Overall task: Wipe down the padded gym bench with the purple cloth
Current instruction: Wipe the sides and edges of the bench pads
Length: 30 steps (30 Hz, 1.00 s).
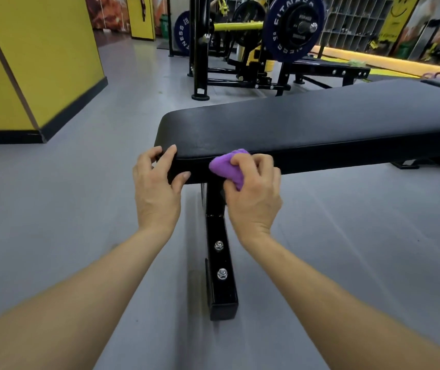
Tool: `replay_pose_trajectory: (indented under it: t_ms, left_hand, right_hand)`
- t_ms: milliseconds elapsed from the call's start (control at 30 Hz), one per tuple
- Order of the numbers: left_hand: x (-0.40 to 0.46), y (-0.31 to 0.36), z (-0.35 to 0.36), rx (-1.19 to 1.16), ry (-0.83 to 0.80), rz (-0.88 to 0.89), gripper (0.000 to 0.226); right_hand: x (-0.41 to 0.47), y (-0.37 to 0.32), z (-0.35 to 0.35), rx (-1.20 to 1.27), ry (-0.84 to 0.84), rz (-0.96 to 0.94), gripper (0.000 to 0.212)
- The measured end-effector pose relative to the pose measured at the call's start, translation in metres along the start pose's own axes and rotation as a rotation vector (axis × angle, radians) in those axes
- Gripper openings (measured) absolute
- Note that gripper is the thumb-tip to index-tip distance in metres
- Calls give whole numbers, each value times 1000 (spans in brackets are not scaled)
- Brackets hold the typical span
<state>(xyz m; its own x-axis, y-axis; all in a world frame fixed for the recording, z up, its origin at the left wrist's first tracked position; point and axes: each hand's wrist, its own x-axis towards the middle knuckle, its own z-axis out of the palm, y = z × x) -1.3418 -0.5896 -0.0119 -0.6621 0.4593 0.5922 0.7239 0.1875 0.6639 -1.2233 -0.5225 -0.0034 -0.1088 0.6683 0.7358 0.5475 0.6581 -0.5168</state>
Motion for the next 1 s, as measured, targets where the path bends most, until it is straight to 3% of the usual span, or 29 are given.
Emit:
replay_pose_trajectory:
  t_ms: [200, 400, 533, 600, 733, 1000]
  left_hand:
    - [4, -3, -9, -98, 4, -113, 56]
    - [8, -12, -11, -120, 19, -143, 51]
    - [7, -14, -9, -169, 34, -134, 50]
    - [6, -13, -9, -226, 30, -166, 49]
    - [8, -12, -14, -340, 24, -246, 40]
    - [12, -21, -20, -396, -25, -271, 33]
  right_hand:
    - [16, 17, -5, 43, 197, 280, 30]
    - [-10, -22, 30, -9, 114, 106, 31]
    - [-4, -2, 9, -76, 22, -153, 30]
    - [4, 13, -6, -69, 25, -122, 31]
    - [13, 24, -10, -11, 154, 130, 31]
    - [-13, -24, 38, -19, 133, -179, 26]
